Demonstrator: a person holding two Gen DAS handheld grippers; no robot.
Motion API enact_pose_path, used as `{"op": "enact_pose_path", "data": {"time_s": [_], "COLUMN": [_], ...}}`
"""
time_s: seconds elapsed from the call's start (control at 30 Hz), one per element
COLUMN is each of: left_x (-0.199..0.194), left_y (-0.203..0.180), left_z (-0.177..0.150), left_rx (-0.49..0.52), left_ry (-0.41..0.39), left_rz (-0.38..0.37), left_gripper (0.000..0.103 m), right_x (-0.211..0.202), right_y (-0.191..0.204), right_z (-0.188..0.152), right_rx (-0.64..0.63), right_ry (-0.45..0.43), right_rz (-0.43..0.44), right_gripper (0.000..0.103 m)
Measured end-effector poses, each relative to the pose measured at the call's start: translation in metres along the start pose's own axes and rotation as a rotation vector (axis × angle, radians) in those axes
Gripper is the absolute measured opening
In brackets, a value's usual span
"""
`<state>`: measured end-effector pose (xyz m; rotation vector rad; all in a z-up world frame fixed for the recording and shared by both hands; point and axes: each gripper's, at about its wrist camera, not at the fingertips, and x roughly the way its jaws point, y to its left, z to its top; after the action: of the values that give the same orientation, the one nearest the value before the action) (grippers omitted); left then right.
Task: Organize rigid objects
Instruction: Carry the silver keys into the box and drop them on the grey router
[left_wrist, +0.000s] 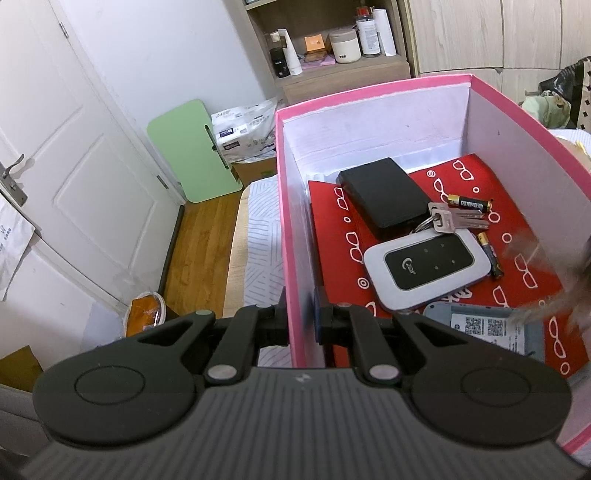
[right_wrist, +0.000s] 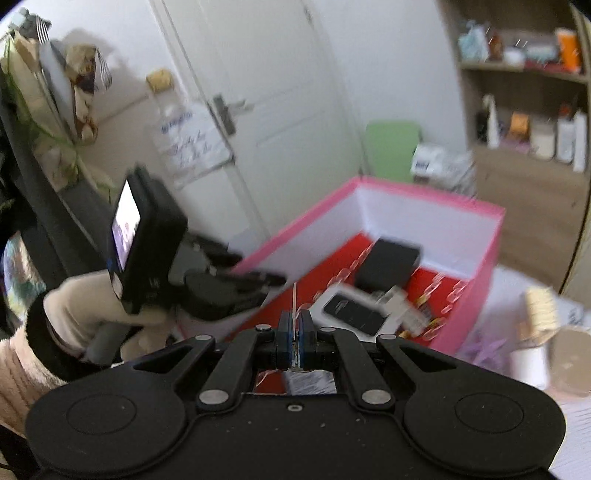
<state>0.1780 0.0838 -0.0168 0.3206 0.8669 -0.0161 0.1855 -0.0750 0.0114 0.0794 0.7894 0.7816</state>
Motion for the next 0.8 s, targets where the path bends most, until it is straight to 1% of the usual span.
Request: {"op": "enact_pose_path", "data": {"time_s": [0.07,0.2,0.27,0.33,0.43,0.47,0.57,0.63,0.7,0.8], "left_x": [0.000,-0.001,-0.001,0.000,0.000,0.000,-0.001,-0.002,-0.002,-0.002], "left_y": [0.000,0.001,0.003,0.004,0.003,0.003,0.003,0.003,0.004,0.007], "left_z": [0.000,-0.001,-0.001,-0.001,0.000,0.000,-0.001,-0.002,-0.002,-0.002], "left_rx": [-0.002,0.001,-0.005,-0.016,-0.012,-0.009,-0.011,-0.012,-0.017,-0.031], "left_ry": [0.000,-0.002,-0.005,-0.006,-0.009,-0.010,-0.011,-0.017,-0.028,-0.037], "left_rz": [0.000,0.003,-0.007,-0.016,-0.015,-0.012,-0.015,-0.015,-0.017,-0.033], "left_gripper": [0.010,0.010,0.010,0.010,0.010,0.010,0.010,0.010,0.010,0.010], "right_x": [0.018,0.042,0.046,0.047,0.038,0.031,0.010,-0.006,-0.024,-0.045], "right_y": [0.001,0.002,0.000,-0.001,-0.003,-0.003,-0.006,-0.013,-0.022,-0.035], "right_z": [-0.003,-0.008,-0.007,-0.006,-0.001,0.000,0.003,0.001,-0.005,-0.016], "right_rx": [0.024,0.030,0.035,0.047,0.060,0.067,0.087,0.121,0.156,0.195], "right_ry": [0.040,0.102,0.124,0.134,0.089,0.070,0.014,-0.027,-0.063,-0.087], "right_rz": [0.017,-0.025,-0.024,-0.019,-0.033,-0.037,-0.061,-0.083,-0.119,-0.183], "right_gripper": [0.004,0.004,0.005,0.012,0.015,0.017,0.019,0.022,0.023,0.025]}}
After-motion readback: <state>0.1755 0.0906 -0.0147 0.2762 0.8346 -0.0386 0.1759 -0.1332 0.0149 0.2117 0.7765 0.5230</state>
